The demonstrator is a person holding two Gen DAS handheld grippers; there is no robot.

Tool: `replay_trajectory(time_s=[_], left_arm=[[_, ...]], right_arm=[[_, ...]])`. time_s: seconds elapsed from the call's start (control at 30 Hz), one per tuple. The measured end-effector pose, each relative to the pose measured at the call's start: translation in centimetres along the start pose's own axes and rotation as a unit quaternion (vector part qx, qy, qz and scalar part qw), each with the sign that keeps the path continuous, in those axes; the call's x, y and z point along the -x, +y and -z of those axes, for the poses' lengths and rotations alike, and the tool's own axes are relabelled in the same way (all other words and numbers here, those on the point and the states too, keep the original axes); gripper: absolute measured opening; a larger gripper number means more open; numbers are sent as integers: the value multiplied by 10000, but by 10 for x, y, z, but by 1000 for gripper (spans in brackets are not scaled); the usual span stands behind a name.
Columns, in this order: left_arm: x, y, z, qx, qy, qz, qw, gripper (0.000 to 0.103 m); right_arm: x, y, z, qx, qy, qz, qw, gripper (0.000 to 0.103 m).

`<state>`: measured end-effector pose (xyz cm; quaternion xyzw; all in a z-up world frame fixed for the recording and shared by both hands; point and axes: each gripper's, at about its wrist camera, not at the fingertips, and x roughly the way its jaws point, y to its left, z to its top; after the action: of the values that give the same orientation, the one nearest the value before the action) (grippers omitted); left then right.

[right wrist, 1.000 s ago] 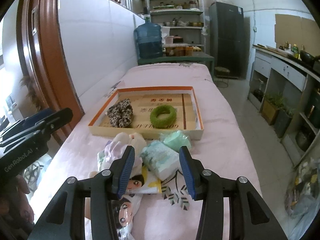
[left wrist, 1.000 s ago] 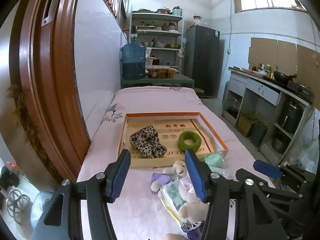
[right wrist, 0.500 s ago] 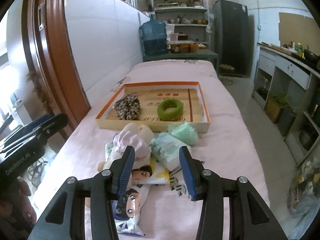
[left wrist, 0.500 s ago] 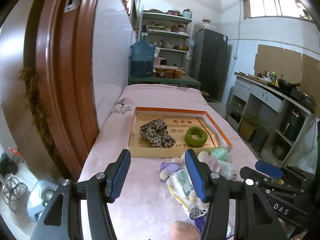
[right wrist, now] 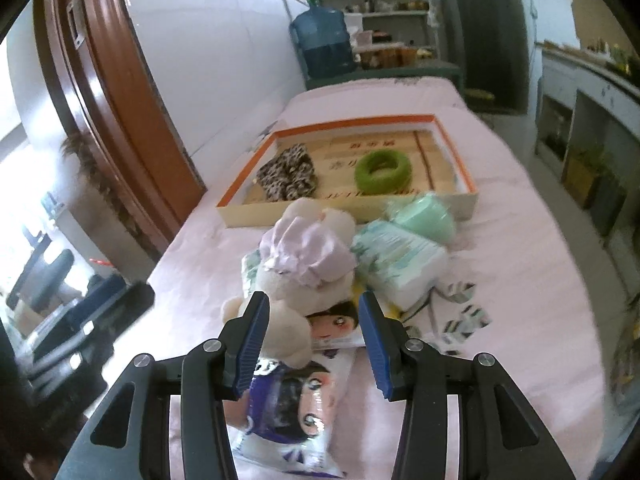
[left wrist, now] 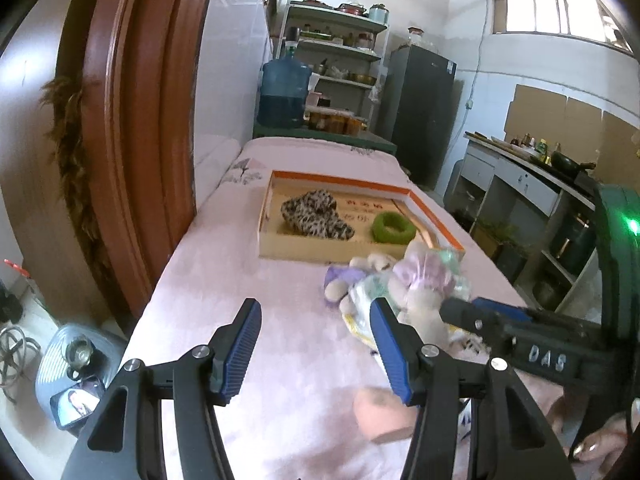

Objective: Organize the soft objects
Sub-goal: 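Move both grippers back toward the remaining pile of soft items, then grasp the pink-hatted bunny with the right gripper while the left grasps the pink sponge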

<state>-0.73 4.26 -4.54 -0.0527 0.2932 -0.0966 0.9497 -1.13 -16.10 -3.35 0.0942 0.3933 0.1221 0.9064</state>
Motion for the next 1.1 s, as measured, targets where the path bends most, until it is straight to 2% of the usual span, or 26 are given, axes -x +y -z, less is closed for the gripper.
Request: replay_trajectory(time_s=[0.1,0.23,0.37,0.63,0.7,0.8,1.1], left_arm=[[1,5,8,61,43,-10,10000,56],[0,11,19,155,139,32,9998,56],[-2,11,24,133,191,110,9997,56],[-11,1,29,56,372,361,9986,56],[-14,-4,32,8,452,420,9981,56],[-18,-10,36,-26,577,535,9969,56],[-29,-23,47,-21,869,764,9933,56]], right_arm=[[-9,3,0,-68,92,-143,9998,62],[-22,6,1,-152,233,-245,9993,63],[-35,7,-3,-263,304,-263,9988,69],[-50,3,-10,-459,385,-522,9968,69],[-49,3,-9,-396,343,-495,9974,53],[-46,-1,-8,-373,328,-487,9976,40],[-13,-8,-6,-231,-161,-318,9991,38]])
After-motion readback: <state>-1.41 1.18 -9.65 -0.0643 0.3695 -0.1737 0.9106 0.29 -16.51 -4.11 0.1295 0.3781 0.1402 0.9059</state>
